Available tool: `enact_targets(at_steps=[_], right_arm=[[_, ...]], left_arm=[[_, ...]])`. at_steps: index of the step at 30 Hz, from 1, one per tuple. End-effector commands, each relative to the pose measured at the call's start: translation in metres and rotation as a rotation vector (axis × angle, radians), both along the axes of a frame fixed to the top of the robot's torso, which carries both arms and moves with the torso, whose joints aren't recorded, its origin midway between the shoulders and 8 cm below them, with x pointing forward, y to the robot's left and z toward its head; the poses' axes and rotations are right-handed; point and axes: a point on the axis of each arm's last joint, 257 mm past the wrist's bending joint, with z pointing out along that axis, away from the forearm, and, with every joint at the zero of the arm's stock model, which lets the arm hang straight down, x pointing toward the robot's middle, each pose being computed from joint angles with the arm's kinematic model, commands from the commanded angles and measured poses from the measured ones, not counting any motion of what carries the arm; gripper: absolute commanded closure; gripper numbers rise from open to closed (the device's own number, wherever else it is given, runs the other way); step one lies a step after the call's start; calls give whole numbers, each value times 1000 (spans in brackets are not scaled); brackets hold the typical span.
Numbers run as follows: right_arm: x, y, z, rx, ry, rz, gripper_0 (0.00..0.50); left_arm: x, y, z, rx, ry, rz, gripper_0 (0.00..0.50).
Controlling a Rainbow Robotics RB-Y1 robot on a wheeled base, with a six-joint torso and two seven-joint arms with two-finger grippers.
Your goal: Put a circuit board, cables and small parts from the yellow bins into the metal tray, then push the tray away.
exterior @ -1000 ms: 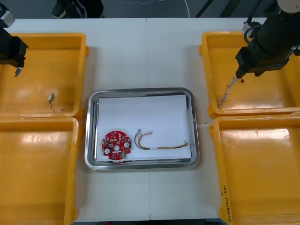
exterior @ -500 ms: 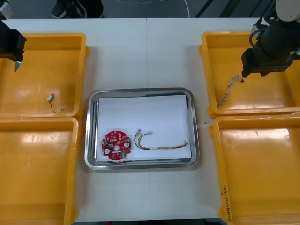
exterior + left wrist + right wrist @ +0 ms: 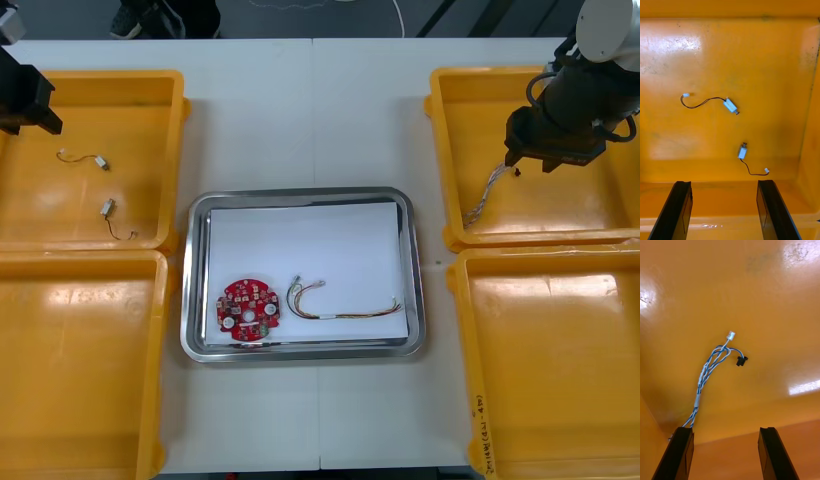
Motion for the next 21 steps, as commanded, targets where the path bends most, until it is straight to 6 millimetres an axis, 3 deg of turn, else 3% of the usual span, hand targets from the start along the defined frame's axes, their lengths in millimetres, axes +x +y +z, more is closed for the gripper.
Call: enact_targets(at_steps=[1, 8, 21], right_arm=[[17, 22, 22, 74, -64, -39, 0], [22, 31, 2, 130, -79, -79, 0], [11, 35, -22, 185, -33, -160, 0]], left_arm=[[2, 24, 34, 9, -47, 57, 0], [13, 14, 19, -17, -48, 65, 0], [24, -6, 5, -67, -54, 149, 0]])
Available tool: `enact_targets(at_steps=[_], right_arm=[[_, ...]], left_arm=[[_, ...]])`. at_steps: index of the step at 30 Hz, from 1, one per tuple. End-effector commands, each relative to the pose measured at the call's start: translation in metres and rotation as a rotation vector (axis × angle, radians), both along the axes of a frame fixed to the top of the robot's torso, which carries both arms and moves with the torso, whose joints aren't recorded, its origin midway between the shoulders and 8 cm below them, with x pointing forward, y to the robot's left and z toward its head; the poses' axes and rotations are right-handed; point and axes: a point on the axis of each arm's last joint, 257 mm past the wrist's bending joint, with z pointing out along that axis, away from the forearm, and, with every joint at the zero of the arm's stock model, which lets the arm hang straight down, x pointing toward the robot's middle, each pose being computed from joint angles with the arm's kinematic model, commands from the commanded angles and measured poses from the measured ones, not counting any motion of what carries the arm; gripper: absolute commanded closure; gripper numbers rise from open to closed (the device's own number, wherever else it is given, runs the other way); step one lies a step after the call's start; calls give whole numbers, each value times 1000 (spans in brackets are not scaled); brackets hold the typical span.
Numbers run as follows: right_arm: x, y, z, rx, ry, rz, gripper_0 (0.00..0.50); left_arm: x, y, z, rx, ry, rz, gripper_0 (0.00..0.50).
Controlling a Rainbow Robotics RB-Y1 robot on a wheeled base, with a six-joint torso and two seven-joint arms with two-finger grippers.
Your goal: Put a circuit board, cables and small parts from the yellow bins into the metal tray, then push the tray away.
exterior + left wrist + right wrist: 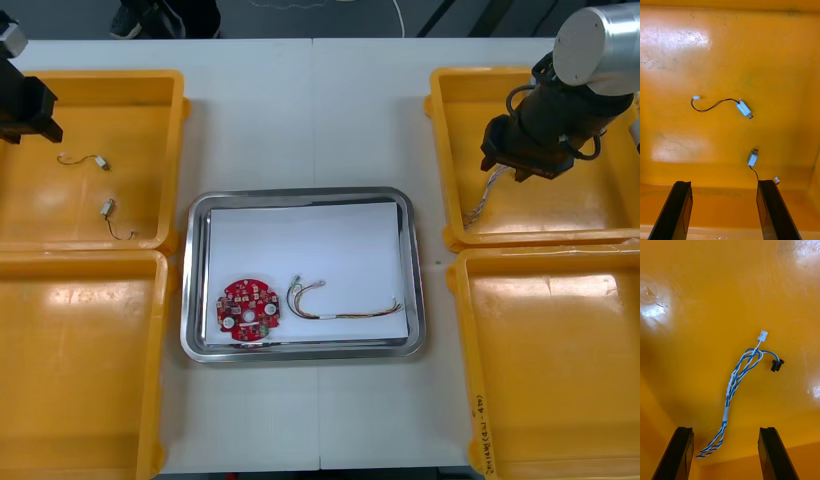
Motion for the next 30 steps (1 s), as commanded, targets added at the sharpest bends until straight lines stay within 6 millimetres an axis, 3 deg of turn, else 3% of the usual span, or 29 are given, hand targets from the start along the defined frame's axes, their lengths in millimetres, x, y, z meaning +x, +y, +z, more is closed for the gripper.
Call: enact_targets(at_steps=[1, 18, 30], right_arm=[[1, 10, 0, 82, -4, -75, 0], [0, 23, -25, 168, -1, -125, 0], [-4, 24, -36, 175, 24, -147, 0]], left_arm=[[17, -19, 22, -80, -69, 111, 0], [31, -33, 0, -161, -94, 396, 0], [55, -46, -20, -192, -135, 393, 0]])
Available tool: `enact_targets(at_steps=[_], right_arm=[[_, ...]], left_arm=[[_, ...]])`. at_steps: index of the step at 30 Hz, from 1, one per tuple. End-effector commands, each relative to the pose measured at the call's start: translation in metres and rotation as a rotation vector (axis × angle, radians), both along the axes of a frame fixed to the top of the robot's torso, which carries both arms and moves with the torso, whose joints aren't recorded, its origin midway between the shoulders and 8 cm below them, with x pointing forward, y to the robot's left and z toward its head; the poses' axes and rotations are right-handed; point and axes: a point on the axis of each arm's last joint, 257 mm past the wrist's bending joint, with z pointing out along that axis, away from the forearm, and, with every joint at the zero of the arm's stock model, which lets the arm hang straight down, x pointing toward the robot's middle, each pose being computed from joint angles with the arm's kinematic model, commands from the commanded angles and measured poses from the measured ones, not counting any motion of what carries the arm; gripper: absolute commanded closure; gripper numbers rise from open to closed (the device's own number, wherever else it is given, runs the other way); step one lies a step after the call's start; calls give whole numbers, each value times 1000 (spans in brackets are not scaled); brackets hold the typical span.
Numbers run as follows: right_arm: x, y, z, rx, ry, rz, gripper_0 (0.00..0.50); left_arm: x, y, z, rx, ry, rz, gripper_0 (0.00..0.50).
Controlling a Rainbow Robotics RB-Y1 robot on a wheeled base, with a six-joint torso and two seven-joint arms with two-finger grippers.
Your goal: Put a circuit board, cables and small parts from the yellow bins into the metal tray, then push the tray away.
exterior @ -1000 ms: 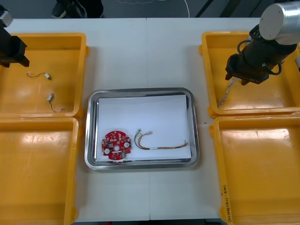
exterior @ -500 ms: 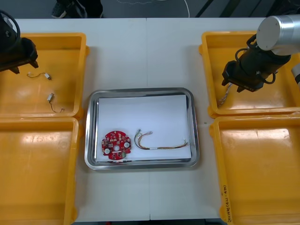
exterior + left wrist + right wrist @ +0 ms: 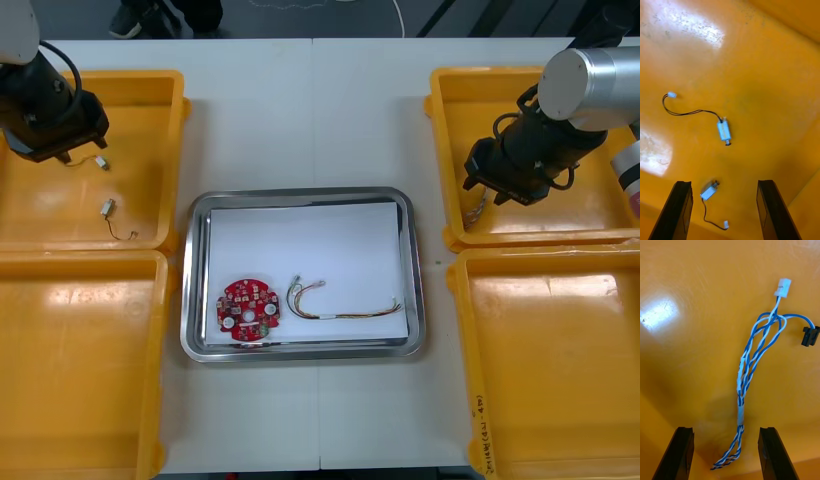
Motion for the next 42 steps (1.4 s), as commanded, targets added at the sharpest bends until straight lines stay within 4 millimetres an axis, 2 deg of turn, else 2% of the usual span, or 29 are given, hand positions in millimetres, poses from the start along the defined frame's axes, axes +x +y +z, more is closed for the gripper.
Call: enact_targets(at_steps=[1, 13, 20, 27, 36, 42], right_arm=[[2, 3, 0, 51, 2, -52, 0], [4, -5, -7, 42, 4, -60, 0], [3, -5, -11, 44, 11, -64, 0], [3, -7, -12, 34, 11, -67, 0], [1, -11, -26, 20, 30, -73, 0], [1, -9, -26, 23, 29, -69, 0]], left_arm=[[24, -14, 22, -23, -81, -11, 0], [43, -7, 2, -32, -122, 7, 0], [45, -8, -8, -48, -118, 18, 0], [50, -4, -12, -55, -103, 38, 0], [56, -6, -14, -53, -105, 51, 0], [60, -6, -20, -68, -96, 71, 0]])
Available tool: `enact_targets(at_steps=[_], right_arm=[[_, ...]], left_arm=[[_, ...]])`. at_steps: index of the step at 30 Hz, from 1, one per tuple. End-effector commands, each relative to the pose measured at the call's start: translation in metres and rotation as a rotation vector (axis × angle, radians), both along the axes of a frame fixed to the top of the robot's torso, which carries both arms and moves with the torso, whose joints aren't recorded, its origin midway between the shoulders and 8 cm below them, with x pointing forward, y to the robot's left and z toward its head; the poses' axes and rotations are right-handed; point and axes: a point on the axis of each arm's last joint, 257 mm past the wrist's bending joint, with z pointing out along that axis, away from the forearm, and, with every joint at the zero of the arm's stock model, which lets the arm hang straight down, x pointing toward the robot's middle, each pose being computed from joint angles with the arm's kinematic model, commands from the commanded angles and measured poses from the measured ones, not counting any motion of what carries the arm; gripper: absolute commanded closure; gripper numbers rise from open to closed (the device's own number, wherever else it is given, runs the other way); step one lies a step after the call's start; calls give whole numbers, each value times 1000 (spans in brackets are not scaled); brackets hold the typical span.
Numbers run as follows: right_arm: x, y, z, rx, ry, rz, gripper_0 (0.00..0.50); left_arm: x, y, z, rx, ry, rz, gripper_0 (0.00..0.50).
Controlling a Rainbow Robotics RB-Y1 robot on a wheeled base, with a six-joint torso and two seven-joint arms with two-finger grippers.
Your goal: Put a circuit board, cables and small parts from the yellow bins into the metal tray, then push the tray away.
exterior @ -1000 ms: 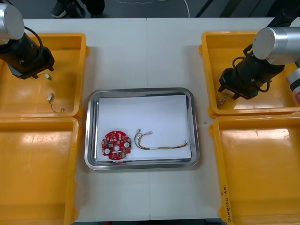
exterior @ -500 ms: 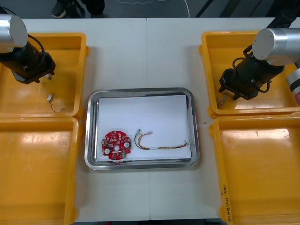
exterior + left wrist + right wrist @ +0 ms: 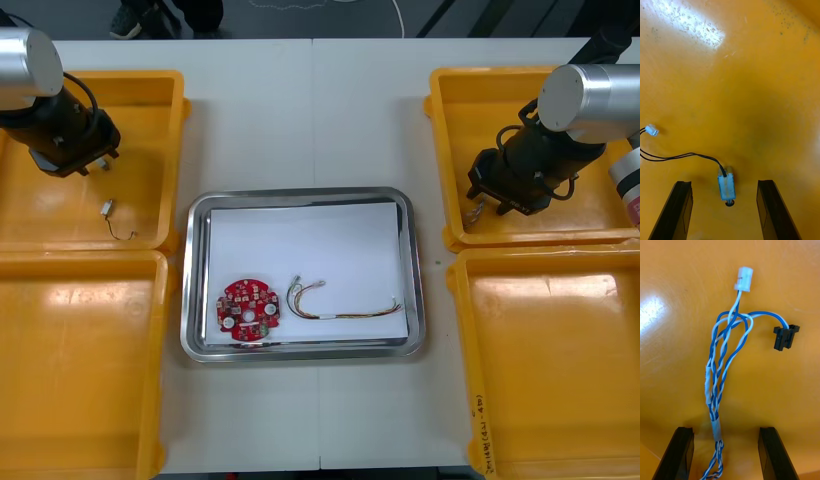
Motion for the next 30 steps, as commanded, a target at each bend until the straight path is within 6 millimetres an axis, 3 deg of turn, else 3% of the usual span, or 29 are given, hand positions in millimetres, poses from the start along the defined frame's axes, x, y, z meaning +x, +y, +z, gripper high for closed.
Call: enact_targets(at_steps=[1, 4, 5, 8, 9, 12, 15, 16, 19, 20, 21, 26, 30], right_arm=[[0, 4, -7, 16, 7, -23, 0], [0, 3, -6, 15, 7, -23, 0], [-1, 4, -8, 15, 12, -24, 72], [-2, 4, -9, 7, 14, -20, 209], [-2, 4, -10, 6, 15, -19, 233], [-2, 5, -9, 9, 15, -22, 402], [-2, 4, -9, 10, 14, -23, 456], [-2, 4, -9, 9, 17, -23, 489], [-3, 5, -11, 10, 19, -25, 500], [-3, 5, -11, 13, 20, -24, 500], [-4, 6, -11, 15, 22, -25, 500], [-5, 6, -11, 13, 26, -19, 500], [-4, 5, -9, 10, 23, -13, 500]], left_arm=[[23, -22, 28, 7, -52, -29, 0], [22, -22, 24, 4, -43, -23, 0], [23, -22, 24, 2, -43, -22, 0], [22, -22, 21, -1, -37, -18, 0], [21, -20, 20, 1, -35, -15, 0], [19, -19, 14, -2, -23, -12, 0], [19, -19, 14, -2, -23, -12, 0], [19, -19, 14, -2, -23, -12, 58], [18, -18, 13, -2, -20, -10, 425], [18, -18, 14, 0, -22, -12, 467], [18, -19, 14, 0, -20, -13, 497], [15, -19, 13, -1, -6, -14, 500], [14, -17, 25, 2, 1, -9, 500]])
